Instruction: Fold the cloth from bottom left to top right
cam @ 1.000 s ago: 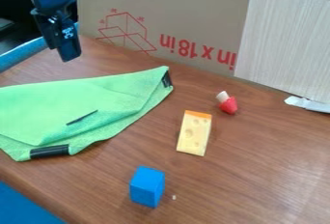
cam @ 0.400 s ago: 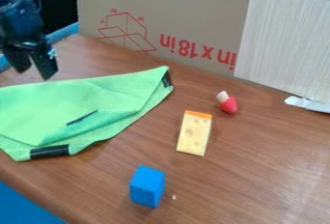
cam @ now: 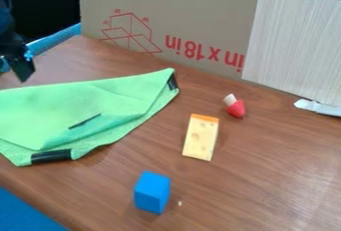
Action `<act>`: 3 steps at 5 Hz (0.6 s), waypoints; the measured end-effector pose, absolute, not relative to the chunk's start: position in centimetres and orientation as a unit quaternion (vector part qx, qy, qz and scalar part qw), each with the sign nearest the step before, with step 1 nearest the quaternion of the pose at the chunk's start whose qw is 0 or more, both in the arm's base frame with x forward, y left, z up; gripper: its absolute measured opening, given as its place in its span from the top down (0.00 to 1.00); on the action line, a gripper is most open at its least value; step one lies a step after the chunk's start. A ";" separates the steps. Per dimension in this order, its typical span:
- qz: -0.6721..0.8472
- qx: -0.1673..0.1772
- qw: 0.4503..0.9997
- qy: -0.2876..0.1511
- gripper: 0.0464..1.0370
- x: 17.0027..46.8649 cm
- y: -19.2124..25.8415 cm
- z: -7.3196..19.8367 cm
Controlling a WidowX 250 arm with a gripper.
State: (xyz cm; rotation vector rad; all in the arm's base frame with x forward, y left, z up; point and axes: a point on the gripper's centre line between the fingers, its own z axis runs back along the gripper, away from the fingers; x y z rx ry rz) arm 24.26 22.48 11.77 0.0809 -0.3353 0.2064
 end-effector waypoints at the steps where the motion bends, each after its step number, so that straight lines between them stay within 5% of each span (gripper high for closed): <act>1: 0.159 0.035 0.969 -0.183 0.04 22.8 23.8 11.5; 3: 0.293 0.020 0.928 -0.230 0.04 20.4 26.2 10.8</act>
